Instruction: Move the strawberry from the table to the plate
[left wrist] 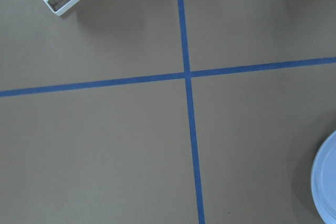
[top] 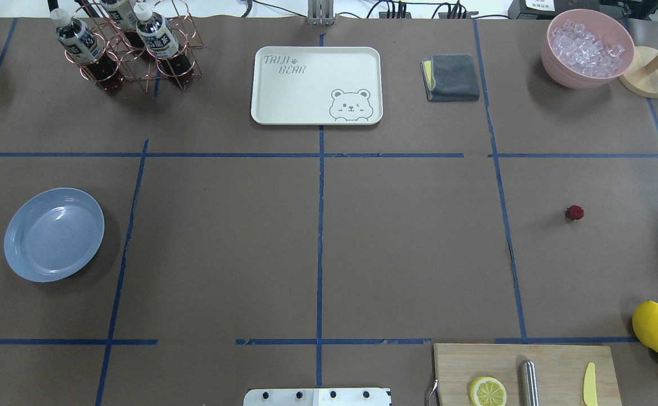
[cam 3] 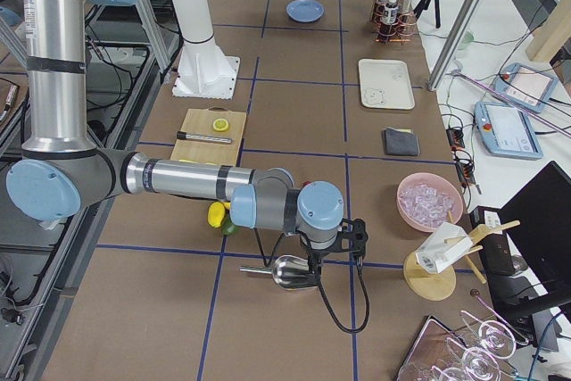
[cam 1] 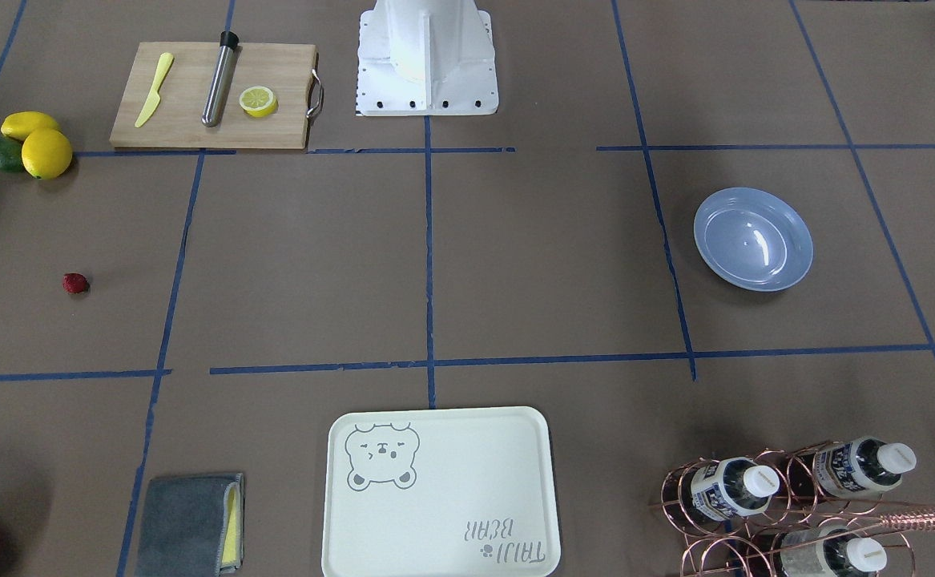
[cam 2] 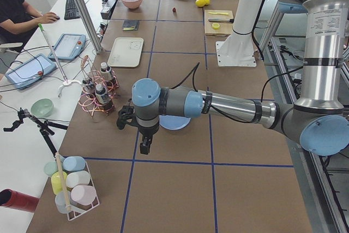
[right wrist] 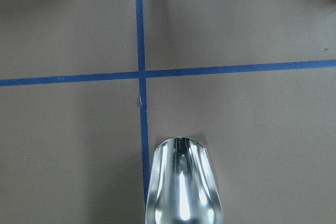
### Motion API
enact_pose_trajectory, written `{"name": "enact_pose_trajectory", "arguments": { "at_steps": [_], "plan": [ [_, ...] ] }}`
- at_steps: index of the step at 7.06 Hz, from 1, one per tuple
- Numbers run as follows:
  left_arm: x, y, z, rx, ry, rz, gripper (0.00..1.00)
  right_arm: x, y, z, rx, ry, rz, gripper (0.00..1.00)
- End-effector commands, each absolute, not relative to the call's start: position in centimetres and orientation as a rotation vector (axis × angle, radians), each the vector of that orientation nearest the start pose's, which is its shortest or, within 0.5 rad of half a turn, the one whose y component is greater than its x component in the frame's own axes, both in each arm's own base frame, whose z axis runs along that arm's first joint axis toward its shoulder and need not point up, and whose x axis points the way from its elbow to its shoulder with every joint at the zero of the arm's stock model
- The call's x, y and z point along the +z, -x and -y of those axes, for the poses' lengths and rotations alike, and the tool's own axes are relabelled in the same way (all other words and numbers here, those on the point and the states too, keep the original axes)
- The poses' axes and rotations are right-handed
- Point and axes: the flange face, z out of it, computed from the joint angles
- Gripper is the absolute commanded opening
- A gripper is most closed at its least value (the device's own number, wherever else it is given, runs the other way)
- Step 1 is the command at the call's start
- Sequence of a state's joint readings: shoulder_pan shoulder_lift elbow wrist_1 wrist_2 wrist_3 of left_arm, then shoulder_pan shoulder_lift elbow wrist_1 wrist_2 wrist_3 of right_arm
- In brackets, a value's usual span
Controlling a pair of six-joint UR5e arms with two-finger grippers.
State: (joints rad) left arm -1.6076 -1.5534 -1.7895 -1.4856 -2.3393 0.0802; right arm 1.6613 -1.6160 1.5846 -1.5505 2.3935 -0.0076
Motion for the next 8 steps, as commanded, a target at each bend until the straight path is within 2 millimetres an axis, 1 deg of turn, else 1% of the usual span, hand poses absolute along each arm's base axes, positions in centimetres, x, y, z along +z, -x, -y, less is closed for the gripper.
{"name": "enact_pose_trajectory", "arguments": {
  "at_steps": [1,2,3,4,5,6,7,8],
  "plan": [
    [53.7,5.0,48.9,0.036,-0.197,-0.783,1.0,65.6,-10.2,47.0,0.081,-0.049,0.83,1.0],
    [55.1,2.7,47.3,0.036,-0.222,-0.802,1.0,65.6,-10.1,47.1,0.08,-0.047,0.832,1.0],
    [56.7,0.1,44.3,0.001,-0.258,-0.842,1.0,65.3,-10.1,47.2,0.077,-0.053,0.841,1.0],
    [58.3,-4.0,41.0,-0.026,-0.266,-0.916,1.0,65.2,-10.0,47.3,0.075,-0.054,0.844,1.0],
    [59.7,-7.6,39.8,-0.04,-0.251,-0.984,0.98,63.4,-10.1,49.2,0.053,-0.088,0.83,1.0],
    [61.0,-9.8,39.4,-0.061,-0.247,-0.98,0.96,62.6,-10.2,50.1,0.047,-0.101,0.828,1.0],
    [61.2,-12.7,39.1,-0.102,-0.224,-0.951,0.93,62.6,-10.1,50.2,0.051,-0.101,0.834,1.0],
    [61.6,-15.1,39.0,-0.113,-0.226,-0.916,0.91,62.8,-10.0,50.0,0.051,-0.096,0.837,1.0]
  ]
}}
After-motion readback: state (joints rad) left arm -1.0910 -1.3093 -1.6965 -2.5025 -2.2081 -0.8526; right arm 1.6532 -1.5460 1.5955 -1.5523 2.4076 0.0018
